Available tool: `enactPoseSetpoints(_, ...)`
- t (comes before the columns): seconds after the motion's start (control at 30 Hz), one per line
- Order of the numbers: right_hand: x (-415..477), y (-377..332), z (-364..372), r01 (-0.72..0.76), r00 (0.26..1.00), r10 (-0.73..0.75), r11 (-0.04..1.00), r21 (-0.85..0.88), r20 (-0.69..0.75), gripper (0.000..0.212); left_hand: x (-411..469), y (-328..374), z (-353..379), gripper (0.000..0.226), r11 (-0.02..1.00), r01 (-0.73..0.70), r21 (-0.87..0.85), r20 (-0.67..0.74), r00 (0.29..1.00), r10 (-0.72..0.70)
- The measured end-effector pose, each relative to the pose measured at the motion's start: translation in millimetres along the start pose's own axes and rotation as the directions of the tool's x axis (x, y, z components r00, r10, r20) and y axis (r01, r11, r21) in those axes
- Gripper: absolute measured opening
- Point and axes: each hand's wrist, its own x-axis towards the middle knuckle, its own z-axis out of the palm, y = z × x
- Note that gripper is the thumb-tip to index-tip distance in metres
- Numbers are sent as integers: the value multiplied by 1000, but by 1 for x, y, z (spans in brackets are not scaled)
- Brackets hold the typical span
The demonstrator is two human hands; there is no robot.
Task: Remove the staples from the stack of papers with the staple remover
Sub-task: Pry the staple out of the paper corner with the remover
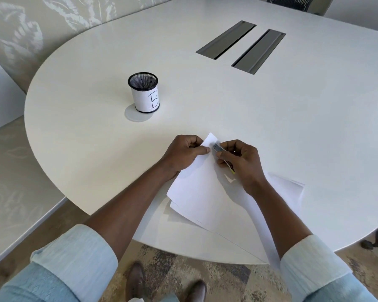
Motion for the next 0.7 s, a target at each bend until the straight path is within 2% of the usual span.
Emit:
enactPoseSetpoints(0.2,2,7,8,39,995,-43,998,-50,-86,9,-3,-5,1,11,1000,-15,16,-20,1000,15)
enactPoseSetpoints(0.4,-4,9,7,99,992,-110,984,-146,-69,7,-3,-11,2,16,995,-71,77,-76,994,77)
enactPoseSetpoints(0.7,-8,10,9,130,989,-140,972,-196,-38,15,1,-13,3,13,987,-108,119,-57,992,115)
